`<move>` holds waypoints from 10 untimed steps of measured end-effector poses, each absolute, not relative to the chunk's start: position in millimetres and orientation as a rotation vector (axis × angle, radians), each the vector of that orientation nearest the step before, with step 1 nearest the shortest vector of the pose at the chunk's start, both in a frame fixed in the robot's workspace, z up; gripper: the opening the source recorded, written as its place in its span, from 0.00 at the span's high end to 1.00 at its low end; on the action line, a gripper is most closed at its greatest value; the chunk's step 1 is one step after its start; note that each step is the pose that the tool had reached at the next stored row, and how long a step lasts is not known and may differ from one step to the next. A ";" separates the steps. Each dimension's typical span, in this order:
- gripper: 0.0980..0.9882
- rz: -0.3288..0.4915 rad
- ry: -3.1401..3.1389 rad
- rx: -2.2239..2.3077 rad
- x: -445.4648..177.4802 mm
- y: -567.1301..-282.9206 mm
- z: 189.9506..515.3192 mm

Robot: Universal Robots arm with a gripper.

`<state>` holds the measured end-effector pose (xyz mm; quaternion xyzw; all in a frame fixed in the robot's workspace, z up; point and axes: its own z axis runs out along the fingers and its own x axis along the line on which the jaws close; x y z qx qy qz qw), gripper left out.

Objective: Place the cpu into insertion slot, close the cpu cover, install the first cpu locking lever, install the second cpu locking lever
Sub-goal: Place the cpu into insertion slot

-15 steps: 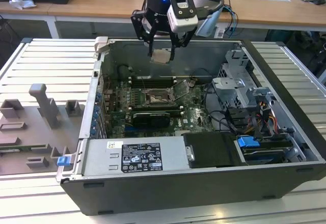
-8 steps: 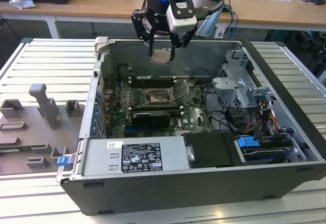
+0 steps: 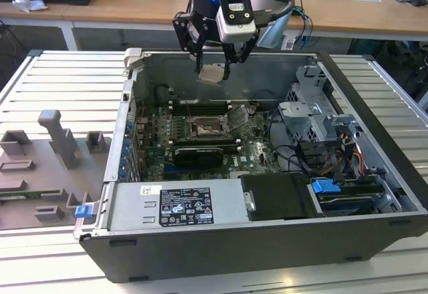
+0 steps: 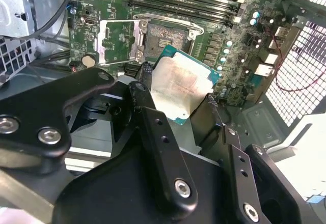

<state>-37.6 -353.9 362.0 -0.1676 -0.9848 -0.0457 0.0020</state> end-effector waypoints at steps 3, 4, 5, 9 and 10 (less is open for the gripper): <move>0.50 -0.143 -3.086 -0.554 -37.6 -353.9 362.0; 0.50 -0.144 -3.084 -0.562 -37.6 -353.9 362.0; 0.50 -0.143 -3.084 -0.568 -37.6 -353.9 362.1; 0.50 -0.144 -3.079 -0.595 -37.6 -353.9 362.0; 0.50 -0.144 -3.078 -0.603 -37.6 -353.9 362.1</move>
